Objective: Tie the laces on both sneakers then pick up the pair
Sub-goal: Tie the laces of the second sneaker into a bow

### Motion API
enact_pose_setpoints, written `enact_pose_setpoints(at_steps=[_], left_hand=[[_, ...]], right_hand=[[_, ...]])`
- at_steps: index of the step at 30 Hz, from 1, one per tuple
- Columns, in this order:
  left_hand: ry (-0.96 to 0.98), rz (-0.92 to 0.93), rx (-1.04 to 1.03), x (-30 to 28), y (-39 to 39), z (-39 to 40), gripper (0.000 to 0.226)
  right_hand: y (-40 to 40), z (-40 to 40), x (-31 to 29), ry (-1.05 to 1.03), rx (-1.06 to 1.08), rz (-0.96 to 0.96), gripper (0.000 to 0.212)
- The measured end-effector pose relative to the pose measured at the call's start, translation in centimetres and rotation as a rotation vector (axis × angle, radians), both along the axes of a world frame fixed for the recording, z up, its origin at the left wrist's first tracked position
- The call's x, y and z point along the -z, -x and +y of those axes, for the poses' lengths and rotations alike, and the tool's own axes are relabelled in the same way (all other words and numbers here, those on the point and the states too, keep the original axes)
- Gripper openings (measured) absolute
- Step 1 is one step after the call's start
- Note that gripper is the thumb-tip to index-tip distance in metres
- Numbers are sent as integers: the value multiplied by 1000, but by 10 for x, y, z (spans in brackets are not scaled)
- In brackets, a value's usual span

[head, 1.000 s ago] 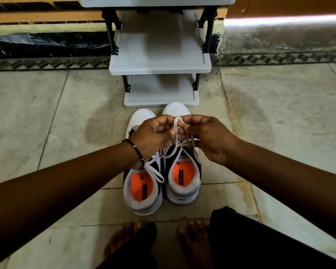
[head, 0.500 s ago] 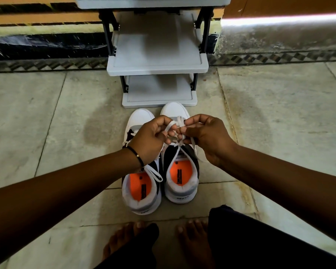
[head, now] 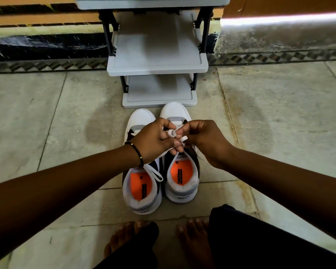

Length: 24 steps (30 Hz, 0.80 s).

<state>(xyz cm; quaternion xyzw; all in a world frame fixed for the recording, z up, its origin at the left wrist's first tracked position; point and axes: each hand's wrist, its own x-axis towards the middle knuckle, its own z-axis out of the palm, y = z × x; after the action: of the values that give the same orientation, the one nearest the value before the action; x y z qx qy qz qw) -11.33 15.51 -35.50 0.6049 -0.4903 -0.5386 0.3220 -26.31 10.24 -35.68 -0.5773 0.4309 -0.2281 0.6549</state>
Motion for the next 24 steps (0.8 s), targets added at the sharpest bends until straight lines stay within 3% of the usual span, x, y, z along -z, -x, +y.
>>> enact_pose_setpoints(at_steps=[4, 6, 10, 13, 20, 24], left_hand=[[27, 43, -62, 0, -2, -4, 11], [31, 73, -120, -1, -3, -7, 6], [39, 52, -182, -1, -2, -9, 18], [67, 37, -148, -2, 2, -6, 20], [130, -52, -123, 0, 2, -3, 24], [150, -90, -64, 0, 2, -3, 23]], right_hand=[[3, -10, -2, 245, -143, 153, 8], [4, -12, -3, 275, -209, 198, 12], [6, -9, -1, 297, -307, 224, 22], [8, -9, 2, 345, -216, 199, 7], [6, -11, 1, 168, -81, 95, 9], [4, -11, 6, 251, -78, 161, 9]])
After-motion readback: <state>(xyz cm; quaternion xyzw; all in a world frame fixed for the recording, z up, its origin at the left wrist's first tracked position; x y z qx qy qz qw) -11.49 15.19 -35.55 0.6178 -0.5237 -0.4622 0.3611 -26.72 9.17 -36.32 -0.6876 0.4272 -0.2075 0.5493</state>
